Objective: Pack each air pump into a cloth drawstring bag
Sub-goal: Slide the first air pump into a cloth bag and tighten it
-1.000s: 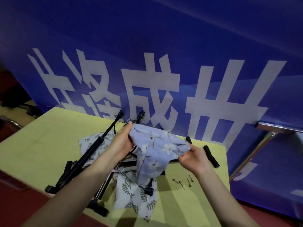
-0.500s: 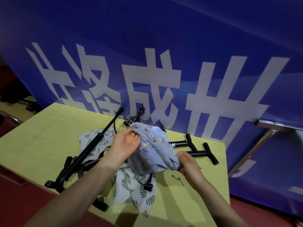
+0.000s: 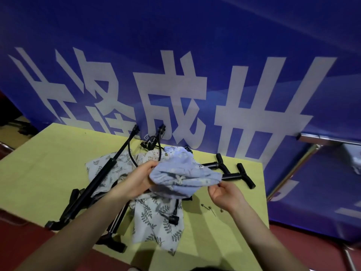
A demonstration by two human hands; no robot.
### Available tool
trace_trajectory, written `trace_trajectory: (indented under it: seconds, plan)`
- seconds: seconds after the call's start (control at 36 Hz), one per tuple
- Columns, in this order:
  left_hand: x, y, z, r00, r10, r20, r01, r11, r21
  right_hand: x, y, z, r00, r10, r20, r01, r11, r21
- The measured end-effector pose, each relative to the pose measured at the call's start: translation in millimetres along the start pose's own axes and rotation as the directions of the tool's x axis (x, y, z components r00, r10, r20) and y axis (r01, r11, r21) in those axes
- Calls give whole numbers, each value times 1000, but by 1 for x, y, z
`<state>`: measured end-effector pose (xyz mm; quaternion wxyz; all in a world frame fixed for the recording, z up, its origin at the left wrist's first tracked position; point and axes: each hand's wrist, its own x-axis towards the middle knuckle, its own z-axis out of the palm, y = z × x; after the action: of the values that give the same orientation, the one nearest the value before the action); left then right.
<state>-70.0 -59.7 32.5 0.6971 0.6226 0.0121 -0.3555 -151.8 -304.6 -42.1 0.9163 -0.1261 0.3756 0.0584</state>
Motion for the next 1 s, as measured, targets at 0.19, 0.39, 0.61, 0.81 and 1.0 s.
trace_trajectory:
  seconds: [0.19, 0.39, 0.61, 0.81, 1.0]
  plan:
    - [17, -17, -6, 983, -155, -95, 120, 946, -300, -7, 9, -9, 979, 63, 196, -25, 981, -191]
    - [18, -11, 26, 978, -208, 24, 195, 864, -464, 10, 24, -31, 990, 108, 86, -92, 981, -172]
    - [30, -7, 38, 956, -244, 164, 288, 891, -352, 53, 23, -40, 995, 27, 100, 11, 931, -366]
    - [52, -46, 31, 937, -348, 12, 348, 938, 10, 70, -8, -59, 898, -439, -22, 182, 417, -891]
    - [85, -70, 25, 920, -316, -232, 299, 948, -107, 71, -42, -111, 790, -609, 74, 4, -116, -993]
